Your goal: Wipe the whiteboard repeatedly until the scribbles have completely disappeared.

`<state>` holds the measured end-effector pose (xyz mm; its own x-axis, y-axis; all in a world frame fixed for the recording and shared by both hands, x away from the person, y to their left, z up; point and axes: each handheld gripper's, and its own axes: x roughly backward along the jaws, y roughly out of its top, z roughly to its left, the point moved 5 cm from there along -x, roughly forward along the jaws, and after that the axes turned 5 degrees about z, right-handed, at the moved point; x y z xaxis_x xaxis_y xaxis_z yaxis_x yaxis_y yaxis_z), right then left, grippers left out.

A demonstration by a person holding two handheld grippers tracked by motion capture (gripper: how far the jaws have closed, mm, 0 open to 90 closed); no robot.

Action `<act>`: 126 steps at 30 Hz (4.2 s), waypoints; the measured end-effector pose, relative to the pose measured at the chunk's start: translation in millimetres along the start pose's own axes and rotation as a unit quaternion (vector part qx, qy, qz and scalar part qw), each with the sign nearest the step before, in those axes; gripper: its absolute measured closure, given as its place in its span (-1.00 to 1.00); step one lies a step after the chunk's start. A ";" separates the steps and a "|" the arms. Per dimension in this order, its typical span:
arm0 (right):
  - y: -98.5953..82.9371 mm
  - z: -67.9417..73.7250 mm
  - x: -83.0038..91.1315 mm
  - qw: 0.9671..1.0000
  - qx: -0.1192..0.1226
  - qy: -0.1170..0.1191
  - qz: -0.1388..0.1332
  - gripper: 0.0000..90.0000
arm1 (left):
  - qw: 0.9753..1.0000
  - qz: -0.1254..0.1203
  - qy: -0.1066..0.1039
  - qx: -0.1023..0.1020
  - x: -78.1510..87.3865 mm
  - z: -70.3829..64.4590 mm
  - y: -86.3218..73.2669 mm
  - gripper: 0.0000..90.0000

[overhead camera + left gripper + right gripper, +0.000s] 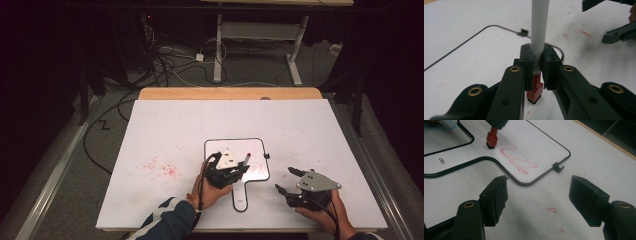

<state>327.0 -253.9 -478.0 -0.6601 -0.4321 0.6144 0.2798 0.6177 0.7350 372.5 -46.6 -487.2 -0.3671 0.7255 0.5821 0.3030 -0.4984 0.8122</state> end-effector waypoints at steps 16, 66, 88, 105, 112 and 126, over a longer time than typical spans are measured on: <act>-1.9 -4.5 4.4 1.000 0.000 -0.011 -0.002 -0.29 | 1.000 0.000 -0.010 -0.024 -54.9 -20.8 41.6 0.75; -2.8 -3.9 2.7 1.000 0.006 -0.012 0.004 -0.29 | 1.000 -0.025 0.004 -0.007 -4.9 12.8 -1.3 0.75; -2.4 -4.3 2.9 1.000 0.008 -0.011 0.003 -0.29 | 0.999 -0.011 -0.024 -0.030 -49.2 -21.2 34.4 0.75; -1.7 -3.2 5.5 1.000 0.009 -0.017 0.003 -0.29 | 1.000 -0.016 -0.018 -0.012 -21.0 4.6 12.2 0.75; -2.1 -3.3 4.2 1.000 0.008 -0.016 0.005 -0.29 | 1.000 -0.018 0.010 0.014 -5.5 32.0 1.5 0.75; -1.5 -2.9 3.4 1.000 0.009 -0.014 0.005 -0.29 | 0.999 -0.019 0.016 0.028 -22.0 29.7 13.9 0.75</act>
<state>326.4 -258.2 -476.2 -0.6773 -0.4070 0.6129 0.2744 0.6332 0.7237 411.0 -55.4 -489.9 -0.4075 0.7267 0.5530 0.3371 -0.4430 0.8307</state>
